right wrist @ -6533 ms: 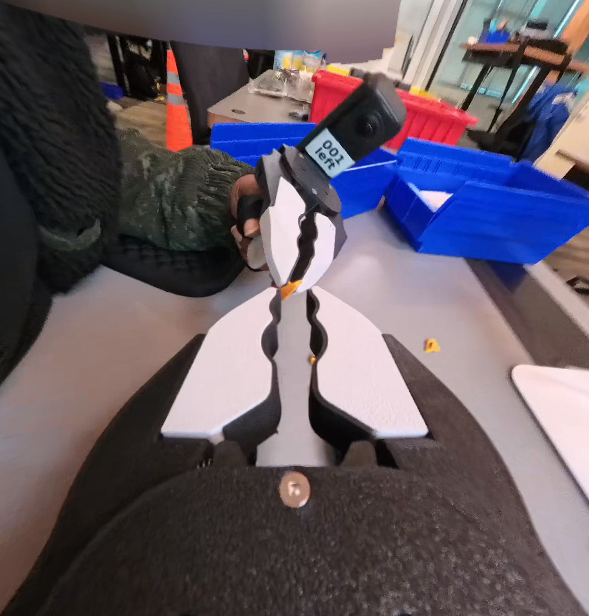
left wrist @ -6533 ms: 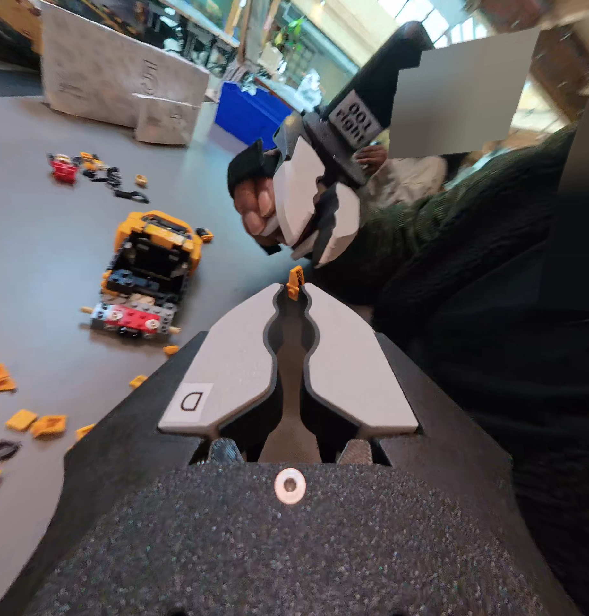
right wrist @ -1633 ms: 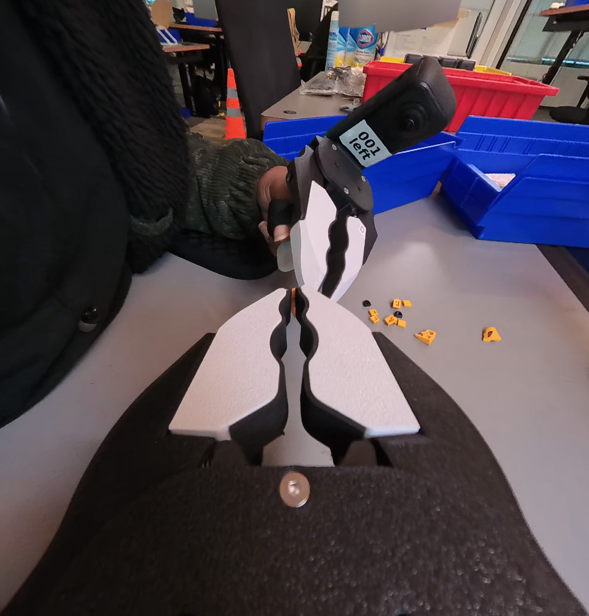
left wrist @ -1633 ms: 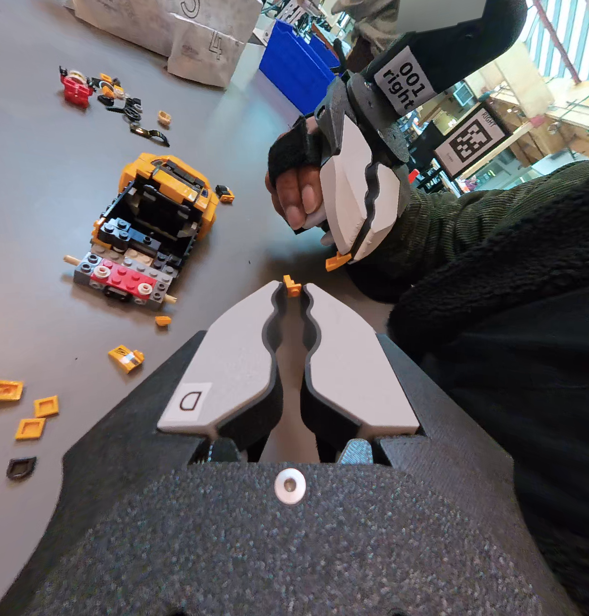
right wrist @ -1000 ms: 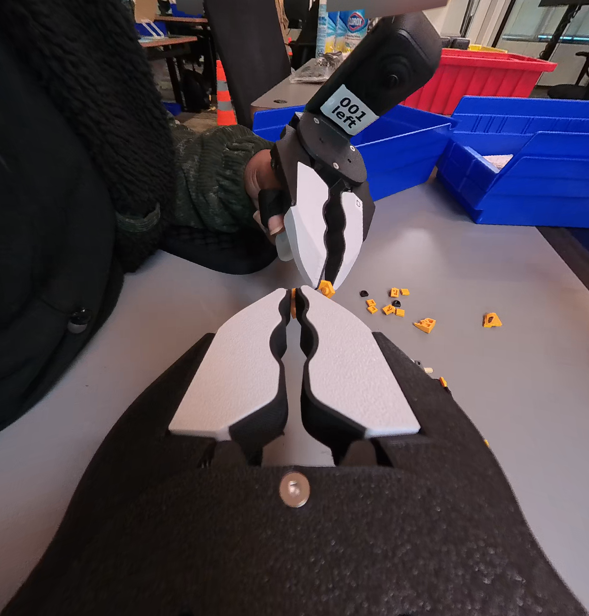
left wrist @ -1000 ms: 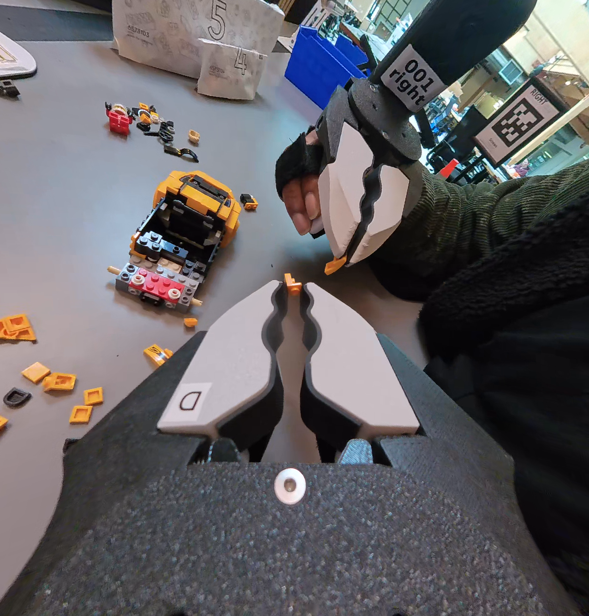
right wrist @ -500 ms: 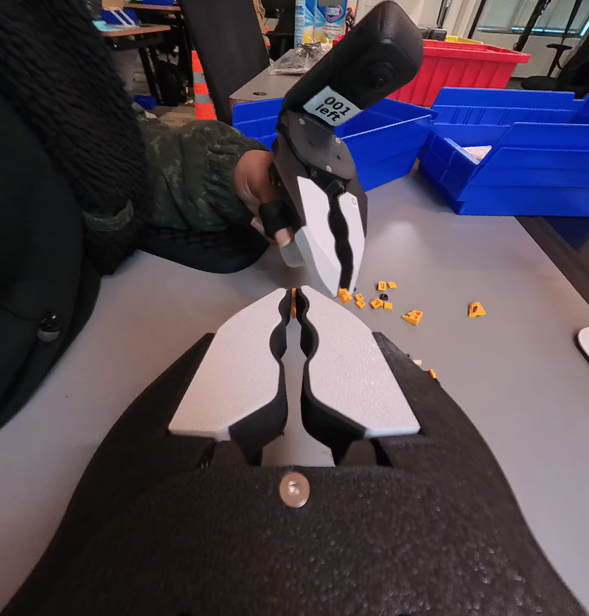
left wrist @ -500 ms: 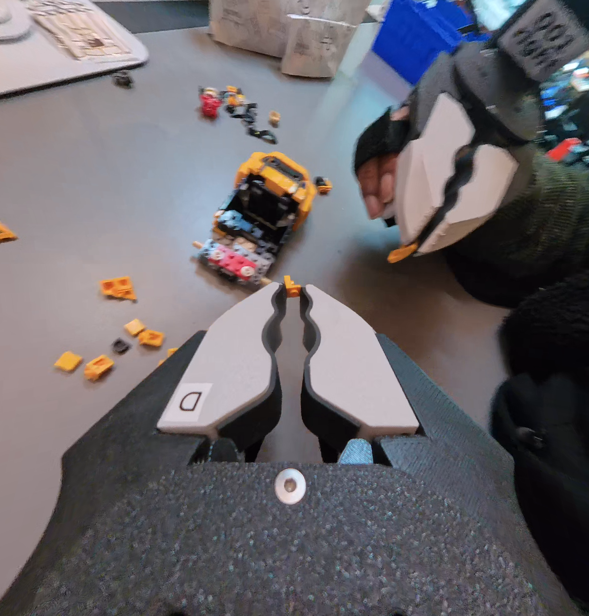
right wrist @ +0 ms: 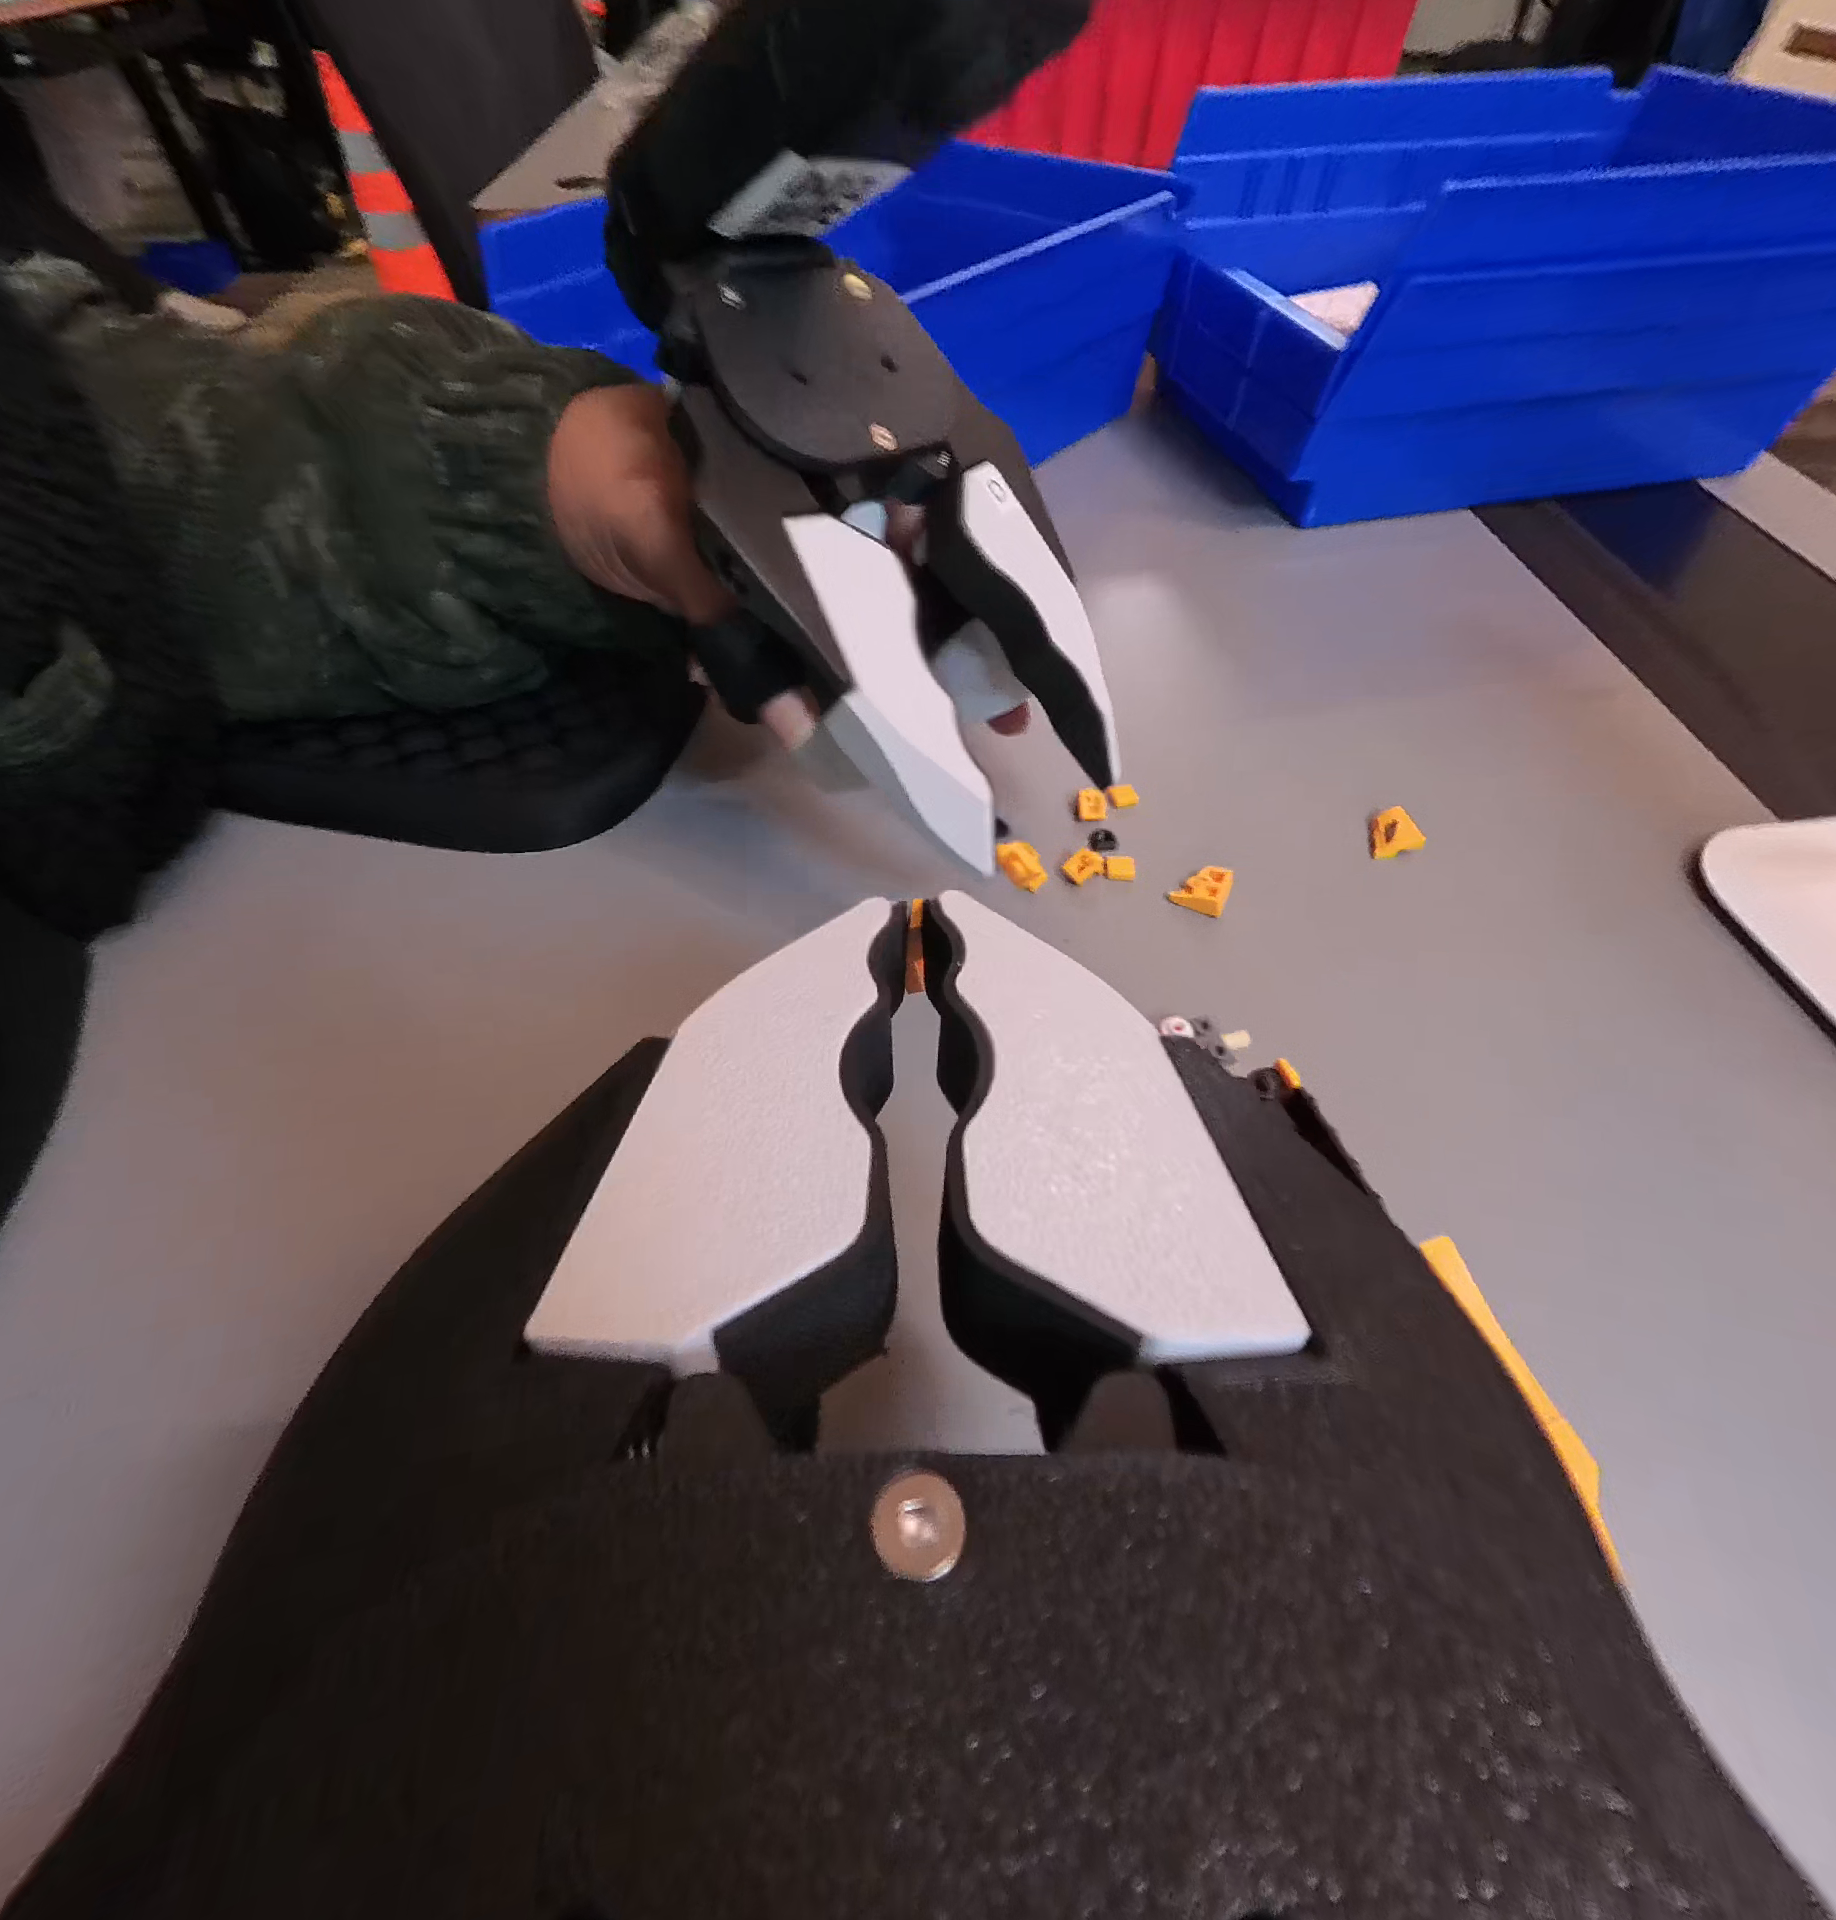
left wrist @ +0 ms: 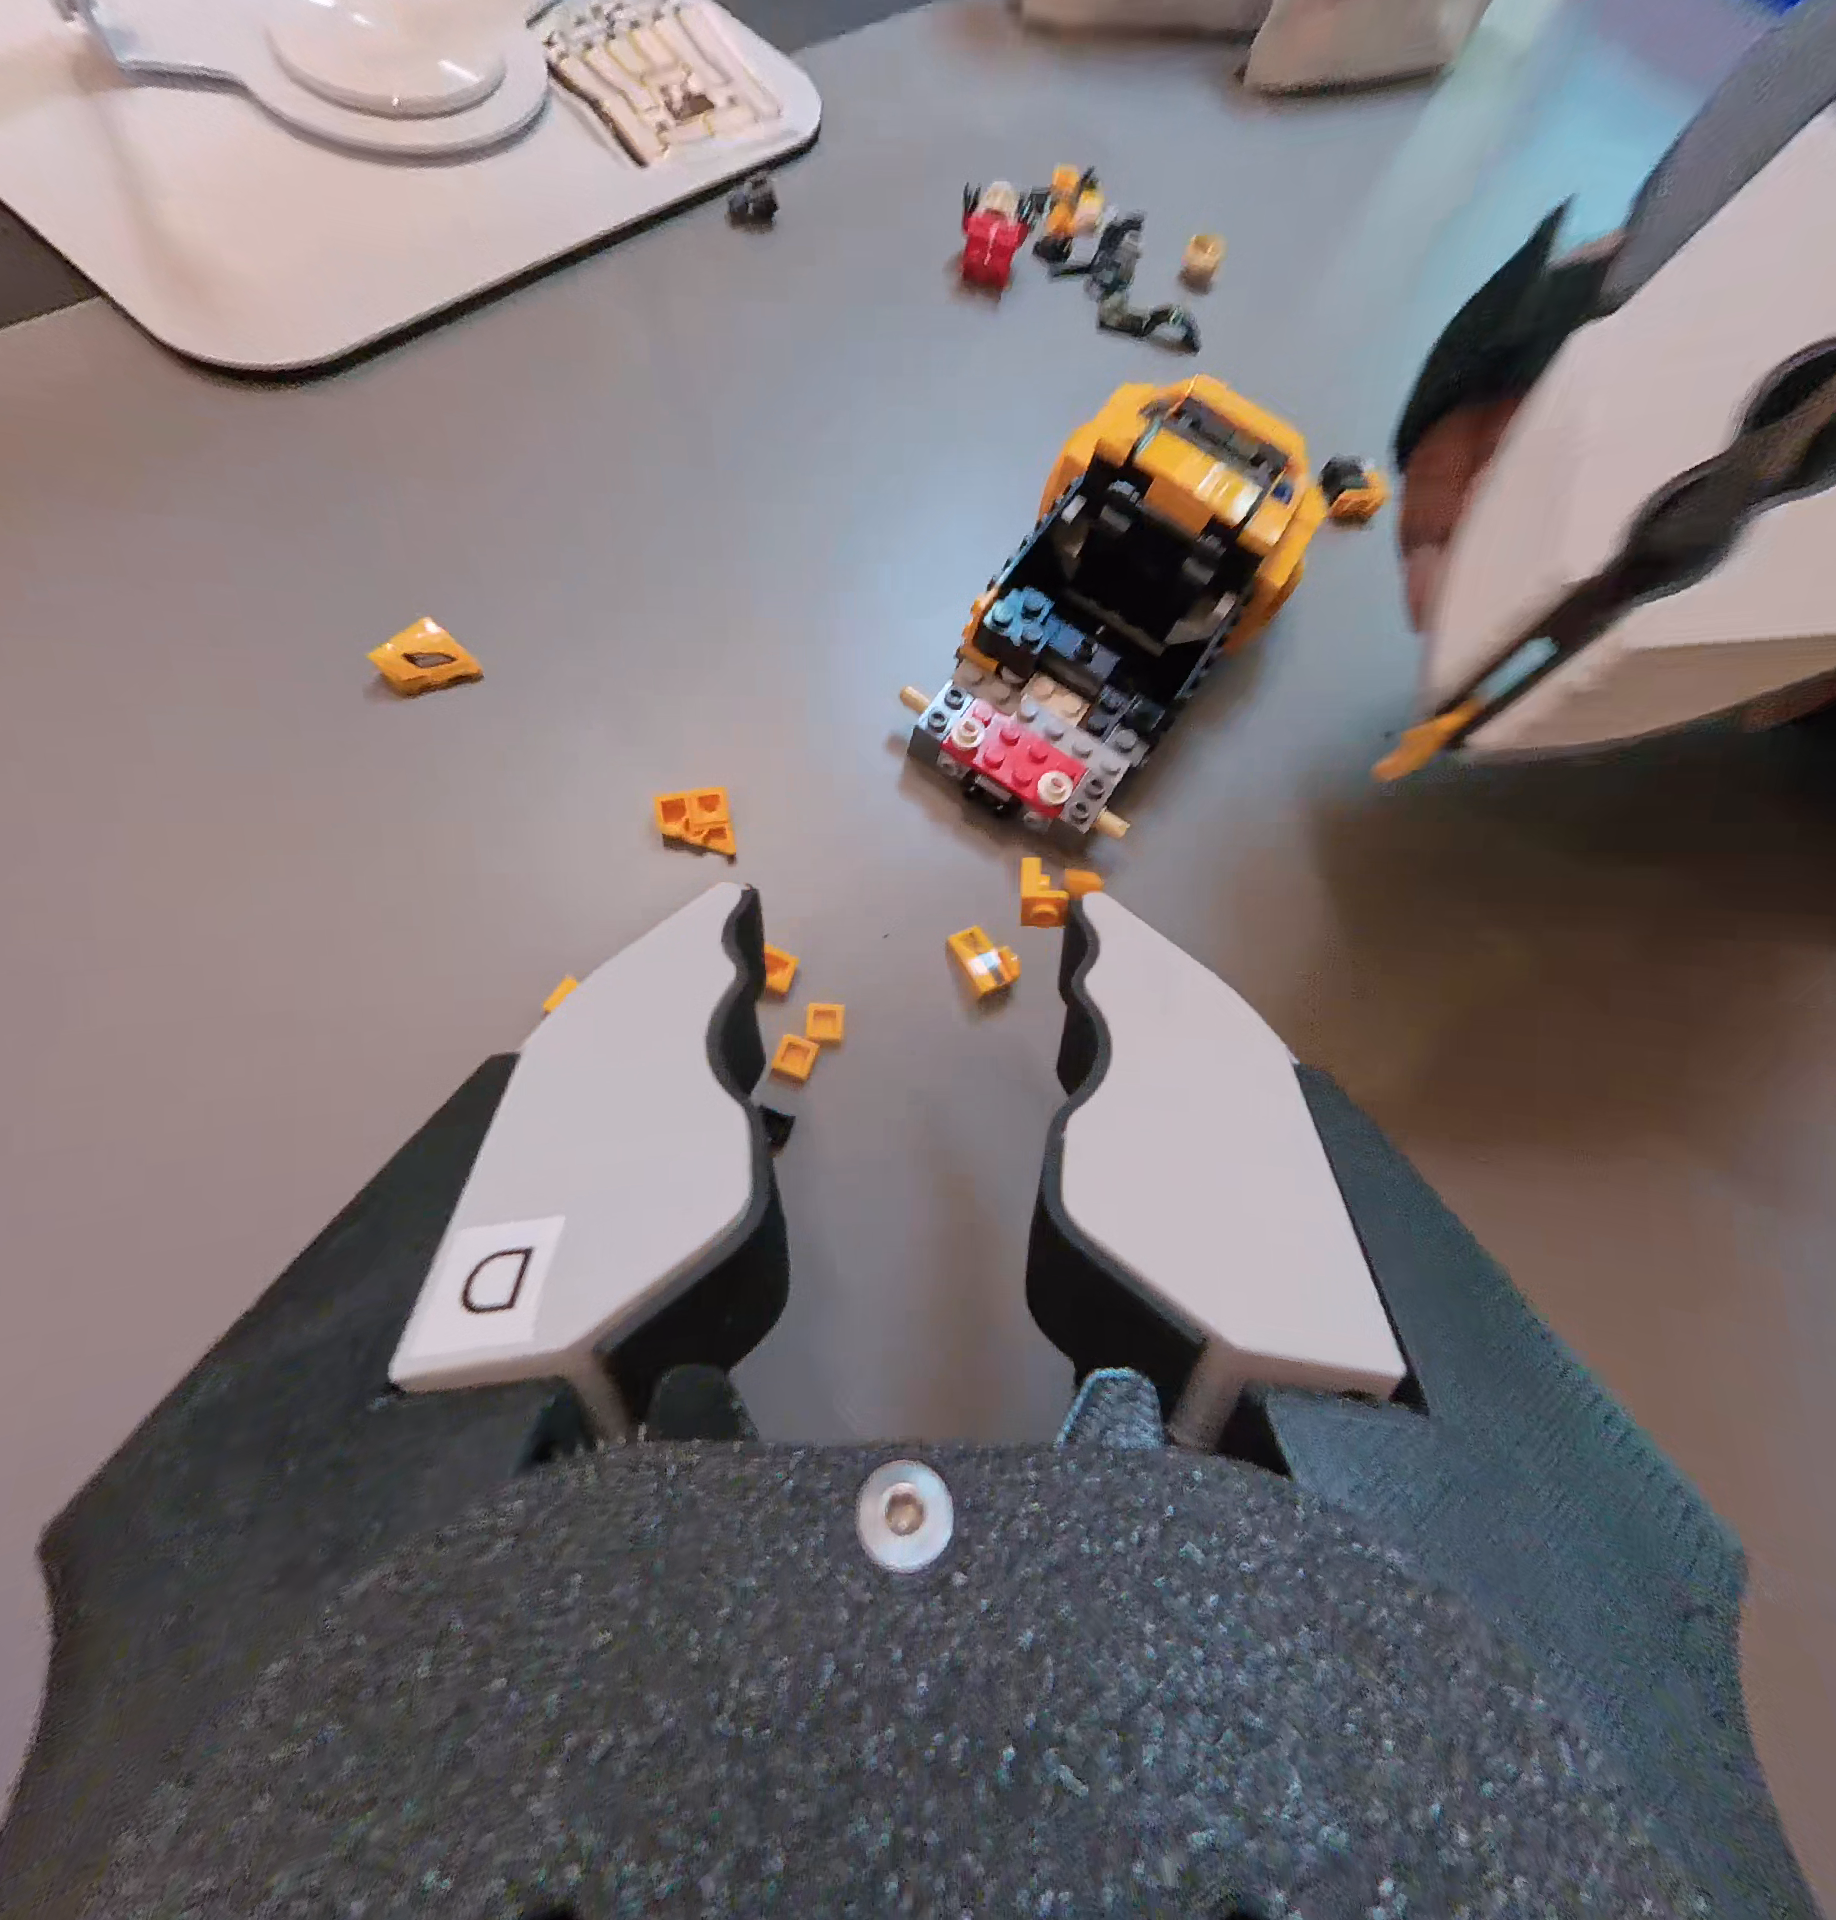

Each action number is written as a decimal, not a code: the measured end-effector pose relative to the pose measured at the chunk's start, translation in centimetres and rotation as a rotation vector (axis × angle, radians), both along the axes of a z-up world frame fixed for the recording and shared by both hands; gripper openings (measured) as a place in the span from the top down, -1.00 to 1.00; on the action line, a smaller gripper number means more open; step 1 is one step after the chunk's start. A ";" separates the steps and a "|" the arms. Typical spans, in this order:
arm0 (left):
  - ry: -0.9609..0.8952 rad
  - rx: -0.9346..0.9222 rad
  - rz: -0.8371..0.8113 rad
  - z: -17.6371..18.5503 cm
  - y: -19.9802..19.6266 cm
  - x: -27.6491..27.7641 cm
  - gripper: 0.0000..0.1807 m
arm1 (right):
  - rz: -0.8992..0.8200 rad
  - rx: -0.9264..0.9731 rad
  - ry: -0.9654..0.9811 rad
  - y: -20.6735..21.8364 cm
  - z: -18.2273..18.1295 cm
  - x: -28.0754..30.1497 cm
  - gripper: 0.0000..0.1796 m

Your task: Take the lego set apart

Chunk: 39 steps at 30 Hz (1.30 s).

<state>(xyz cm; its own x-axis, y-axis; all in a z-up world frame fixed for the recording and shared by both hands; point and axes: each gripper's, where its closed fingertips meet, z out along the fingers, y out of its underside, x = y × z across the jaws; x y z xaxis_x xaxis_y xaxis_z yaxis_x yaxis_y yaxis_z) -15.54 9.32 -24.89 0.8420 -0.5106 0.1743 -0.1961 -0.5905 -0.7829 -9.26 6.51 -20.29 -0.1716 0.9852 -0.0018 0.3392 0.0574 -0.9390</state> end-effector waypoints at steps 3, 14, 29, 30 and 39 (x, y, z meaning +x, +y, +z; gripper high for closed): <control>-0.047 0.020 0.006 0.8 0.2 -0.4 0.32 | -0.070 -0.004 -0.040 1.0 -0.3 -1.1 0.97; 0.029 0.211 -0.048 4.1 -0.1 -0.8 0.25 | -0.060 0.001 -0.112 1.5 -0.6 -6.1 0.97; 0.094 0.333 -0.216 4.8 -1.6 0.4 0.68 | 0.018 -0.464 0.015 1.1 1.5 -6.9 0.81; 0.112 0.363 -0.232 5.0 -1.7 0.7 0.73 | 0.026 -0.497 0.029 1.1 1.8 -6.8 0.80; 0.123 0.321 -0.140 4.6 -1.0 -1.3 0.95 | -0.008 -0.409 -0.029 2.1 1.2 -5.8 0.79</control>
